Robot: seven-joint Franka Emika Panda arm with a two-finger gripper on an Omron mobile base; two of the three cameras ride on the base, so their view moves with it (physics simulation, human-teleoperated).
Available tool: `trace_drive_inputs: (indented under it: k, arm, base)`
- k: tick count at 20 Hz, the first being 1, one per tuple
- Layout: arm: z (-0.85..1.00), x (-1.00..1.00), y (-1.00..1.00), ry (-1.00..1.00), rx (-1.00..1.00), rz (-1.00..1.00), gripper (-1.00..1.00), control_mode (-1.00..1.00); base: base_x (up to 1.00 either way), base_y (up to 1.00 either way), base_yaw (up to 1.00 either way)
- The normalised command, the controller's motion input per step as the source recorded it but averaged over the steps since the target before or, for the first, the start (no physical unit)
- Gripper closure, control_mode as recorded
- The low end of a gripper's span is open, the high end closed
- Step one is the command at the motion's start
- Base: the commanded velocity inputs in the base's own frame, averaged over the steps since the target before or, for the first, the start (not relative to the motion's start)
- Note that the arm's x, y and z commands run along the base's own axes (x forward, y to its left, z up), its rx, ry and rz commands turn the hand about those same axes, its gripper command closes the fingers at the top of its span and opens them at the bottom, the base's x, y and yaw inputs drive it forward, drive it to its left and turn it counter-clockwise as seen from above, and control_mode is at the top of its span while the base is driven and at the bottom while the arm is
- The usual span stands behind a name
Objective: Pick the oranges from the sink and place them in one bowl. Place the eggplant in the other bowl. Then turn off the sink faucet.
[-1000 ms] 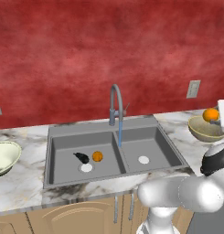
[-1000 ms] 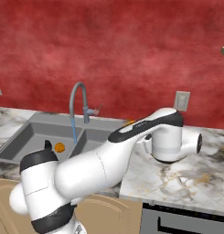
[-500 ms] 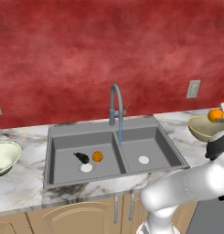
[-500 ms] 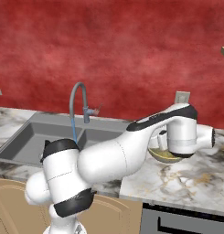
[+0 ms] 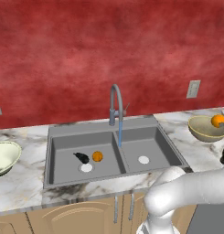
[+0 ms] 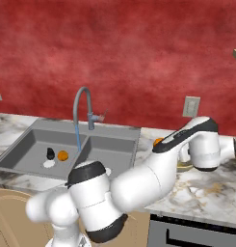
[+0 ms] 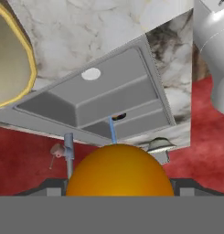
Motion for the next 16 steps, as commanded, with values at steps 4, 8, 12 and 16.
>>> trace_drive_inputs:
  k: [4,8,12,16]
  arm:
    - [-0.23,0.1,-0.06,0.03,0.0,0.0,1.0,-1.0]
    - [-0.22,0.1,-0.03,0.0,0.0,0.0,1.0,-1.0]
    - [-0.31,0.13,0.0,-0.03,-0.01,0.0,1.0,-1.0]
    - [-0.31,0.15,-0.01,-0.06,0.0,0.0,1.0,-1.0]
  base:
    - [0.0,0.0,0.0]
    - [0.0,0.0,0.0]
    - [0.0,0.0,0.0]
    - [0.0,0.0,0.0]
